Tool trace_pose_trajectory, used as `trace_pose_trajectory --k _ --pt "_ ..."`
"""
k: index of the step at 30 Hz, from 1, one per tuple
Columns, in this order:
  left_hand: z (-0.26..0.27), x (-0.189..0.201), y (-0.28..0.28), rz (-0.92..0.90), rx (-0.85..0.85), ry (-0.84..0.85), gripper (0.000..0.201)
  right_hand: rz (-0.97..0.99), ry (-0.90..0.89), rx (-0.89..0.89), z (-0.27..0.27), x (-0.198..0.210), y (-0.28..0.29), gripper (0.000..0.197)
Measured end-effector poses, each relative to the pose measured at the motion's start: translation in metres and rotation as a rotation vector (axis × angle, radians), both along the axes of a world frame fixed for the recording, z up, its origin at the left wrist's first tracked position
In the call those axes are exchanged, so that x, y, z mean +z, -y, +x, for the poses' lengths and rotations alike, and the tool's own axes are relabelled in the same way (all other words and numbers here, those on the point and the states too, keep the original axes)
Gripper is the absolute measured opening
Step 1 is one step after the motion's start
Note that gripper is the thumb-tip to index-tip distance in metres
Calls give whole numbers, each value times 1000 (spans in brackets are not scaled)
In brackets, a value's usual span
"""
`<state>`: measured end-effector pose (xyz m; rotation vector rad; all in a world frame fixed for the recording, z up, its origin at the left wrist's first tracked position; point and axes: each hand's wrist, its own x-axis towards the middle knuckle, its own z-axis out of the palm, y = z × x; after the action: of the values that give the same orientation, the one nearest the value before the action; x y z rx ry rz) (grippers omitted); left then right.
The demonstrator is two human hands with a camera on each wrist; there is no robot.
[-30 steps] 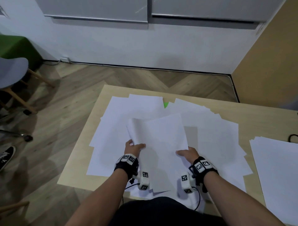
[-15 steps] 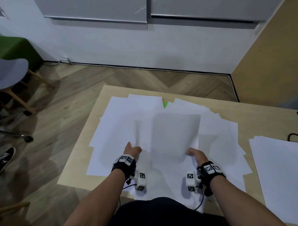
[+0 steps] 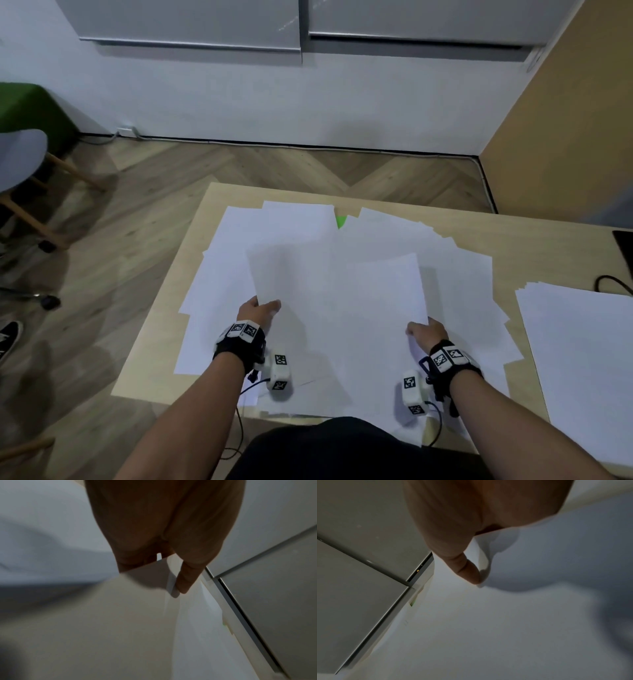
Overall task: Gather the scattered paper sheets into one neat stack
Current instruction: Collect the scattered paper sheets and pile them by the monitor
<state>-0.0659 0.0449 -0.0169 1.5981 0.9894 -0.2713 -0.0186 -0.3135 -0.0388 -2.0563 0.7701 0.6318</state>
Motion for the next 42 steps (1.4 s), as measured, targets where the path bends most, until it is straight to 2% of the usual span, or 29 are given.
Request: trace_pose_trajectory --k 3,7,12,15,19,23,26,30,33,35,37,40,42 --pt "-5 -5 11 39 -36 3 20 18 12 30 2 -3 -5 6" --pt "-6 1 21 211 -146 94 33 56 43 73 2 -4 -9 16" --pt "9 34 8 356 -91 238 43 61 36 76 0 -6 -6 22" --pt "23 71 -1 386 -107 318 38 62 21 82 1 -8 -4 25" --pt "41 117 0 246 -171 505 40 75 27 86 3 -11 -3 29" --pt "58 161 18 2 -94 675 38 102 4 59 1 -7 -5 11" --pt "66 169 25 -78 -111 688 38 177 24 -44 0 -10 -4 23" --pt "69 127 27 -142 -45 567 39 177 -6 -12 2 -7 3 26" --pt "54 80 34 158 -153 299 39 164 -32 33 3 -3 5 58" --pt "40 52 43 208 -172 156 40 181 -32 37 2 1 4 55" --pt "30 29 57 211 -168 84 39 245 -25 -23 3 0 4 58" --pt "21 6 78 231 -222 0 33 313 -70 -75 1 7 2 84" --pt "19 -2 89 227 -272 -16 35 359 -53 -72 2 0 4 92"
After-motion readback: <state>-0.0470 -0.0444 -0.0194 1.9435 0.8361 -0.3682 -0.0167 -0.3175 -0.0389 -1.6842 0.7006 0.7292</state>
